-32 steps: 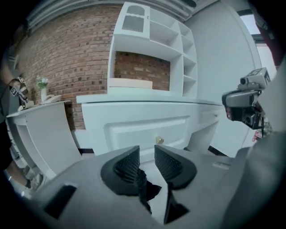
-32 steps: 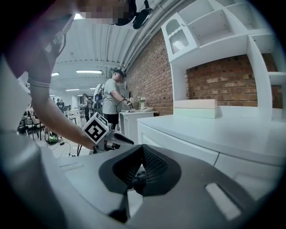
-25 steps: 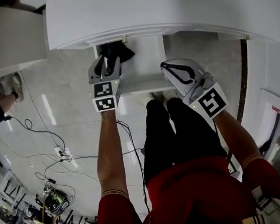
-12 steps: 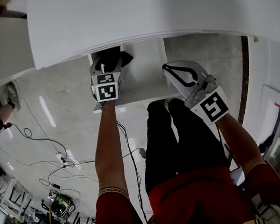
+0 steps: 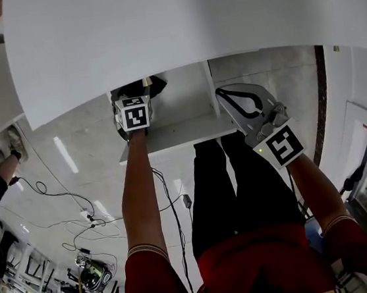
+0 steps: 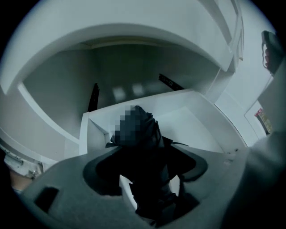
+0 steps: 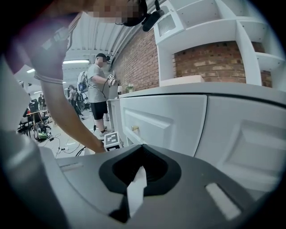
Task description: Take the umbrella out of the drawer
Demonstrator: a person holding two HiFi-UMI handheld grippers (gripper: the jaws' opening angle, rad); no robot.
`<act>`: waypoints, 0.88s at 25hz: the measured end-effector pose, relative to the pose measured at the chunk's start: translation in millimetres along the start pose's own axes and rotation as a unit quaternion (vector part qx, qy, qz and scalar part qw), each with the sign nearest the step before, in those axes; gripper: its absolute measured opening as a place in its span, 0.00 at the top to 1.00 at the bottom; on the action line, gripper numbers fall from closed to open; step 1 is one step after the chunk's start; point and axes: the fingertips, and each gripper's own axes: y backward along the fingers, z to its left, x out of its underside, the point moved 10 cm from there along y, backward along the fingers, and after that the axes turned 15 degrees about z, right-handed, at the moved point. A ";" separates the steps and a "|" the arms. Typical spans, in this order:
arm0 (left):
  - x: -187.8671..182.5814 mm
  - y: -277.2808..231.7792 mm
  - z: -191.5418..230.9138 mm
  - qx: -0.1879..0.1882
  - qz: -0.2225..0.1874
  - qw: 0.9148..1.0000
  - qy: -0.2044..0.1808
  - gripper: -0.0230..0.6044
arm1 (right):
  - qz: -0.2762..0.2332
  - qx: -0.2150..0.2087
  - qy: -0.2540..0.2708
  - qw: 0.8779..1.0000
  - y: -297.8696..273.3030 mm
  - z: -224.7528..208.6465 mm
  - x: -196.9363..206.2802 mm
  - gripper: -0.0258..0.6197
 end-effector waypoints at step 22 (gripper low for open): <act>8.7 -26.4 -98.3 0.270 0.272 0.912 0.146 0.48 | 0.017 -0.008 -0.034 0.999 4.4 -15.4 26.3 0.94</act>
